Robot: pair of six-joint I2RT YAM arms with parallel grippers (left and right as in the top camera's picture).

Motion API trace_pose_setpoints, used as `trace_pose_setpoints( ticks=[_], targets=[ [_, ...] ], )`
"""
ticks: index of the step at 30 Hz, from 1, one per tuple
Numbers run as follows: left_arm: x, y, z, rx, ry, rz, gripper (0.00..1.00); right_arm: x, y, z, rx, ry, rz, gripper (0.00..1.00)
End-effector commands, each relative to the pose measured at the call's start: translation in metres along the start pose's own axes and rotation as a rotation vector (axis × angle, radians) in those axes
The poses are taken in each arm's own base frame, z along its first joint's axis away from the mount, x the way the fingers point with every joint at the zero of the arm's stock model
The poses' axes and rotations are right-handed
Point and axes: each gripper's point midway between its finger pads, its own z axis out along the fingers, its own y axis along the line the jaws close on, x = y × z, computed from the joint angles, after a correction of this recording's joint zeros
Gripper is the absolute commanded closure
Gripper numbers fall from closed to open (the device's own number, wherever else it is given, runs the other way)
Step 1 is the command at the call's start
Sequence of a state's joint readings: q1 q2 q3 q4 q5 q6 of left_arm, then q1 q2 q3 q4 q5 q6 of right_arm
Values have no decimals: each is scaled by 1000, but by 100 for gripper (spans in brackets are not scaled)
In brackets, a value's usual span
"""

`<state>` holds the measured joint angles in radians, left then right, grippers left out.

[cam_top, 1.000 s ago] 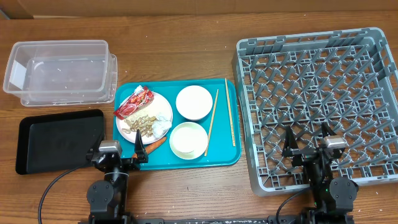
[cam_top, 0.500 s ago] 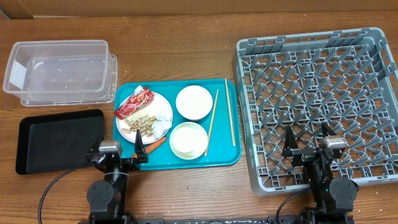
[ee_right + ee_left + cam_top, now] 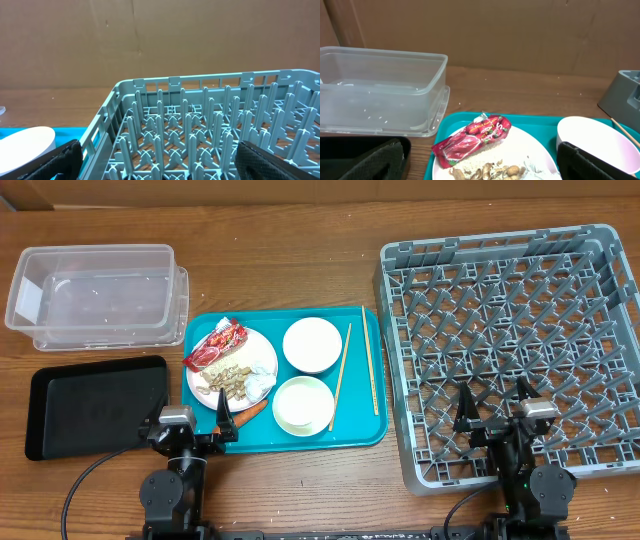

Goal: Sort waste into correct bins and load items into the dishwasher

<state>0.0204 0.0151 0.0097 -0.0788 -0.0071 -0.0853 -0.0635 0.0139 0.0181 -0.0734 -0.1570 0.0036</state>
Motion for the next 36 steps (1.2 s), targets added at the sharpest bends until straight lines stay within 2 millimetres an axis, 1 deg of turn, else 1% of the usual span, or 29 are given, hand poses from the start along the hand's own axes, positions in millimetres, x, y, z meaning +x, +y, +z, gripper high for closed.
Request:
trace_pose_setpoints(
  ticks=[1, 6, 9, 11, 15, 17, 20, 22, 27, 29, 33, 36],
  targets=[
    [-1, -1, 0, 8, -9, 11, 0, 1, 1, 0, -6, -6, -2, 0],
    [-1, 2, 0, -8, -9, 11, 0, 1, 2, 0, -10, -5, 0, 0],
    [-1, 2, 0, -7, -8, 11, 0, 1, 1, 0, -5, -5, 34, 0],
    [-1, 2, 0, -7, -8, 11, 0, 1, 1, 0, -4, -5, 73, 0],
    [0, 1, 0, -5, -7, 11, 0, 1, -1, 0, 5, -6, 226, 0],
    [-1, 1, 0, -5, -7, 10, 0, 0, -1, 0, 5, -7, 275, 0],
    [-4, 1, -3, -7, 5, 11, 0, -3, 0, -3, 13, 23, 301, 0],
    [-9, 1, -6, -8, 17, 11, 0, -8, -1, -7, 28, 41, 304, 0],
    [-31, -1, -17, -11, 38, 10, 0, -47, -4, -20, 73, 18, 300, 0],
    [-41, -2, -19, -11, 42, 10, 0, -57, -7, -23, 95, 23, 301, 0],
    [-56, -5, -16, -4, 85, 10, 0, -65, -9, -21, 126, 101, 295, 0],
    [-62, -5, -8, -10, 164, 10, 0, -67, -10, -13, 144, 190, 303, 0]
  ],
)
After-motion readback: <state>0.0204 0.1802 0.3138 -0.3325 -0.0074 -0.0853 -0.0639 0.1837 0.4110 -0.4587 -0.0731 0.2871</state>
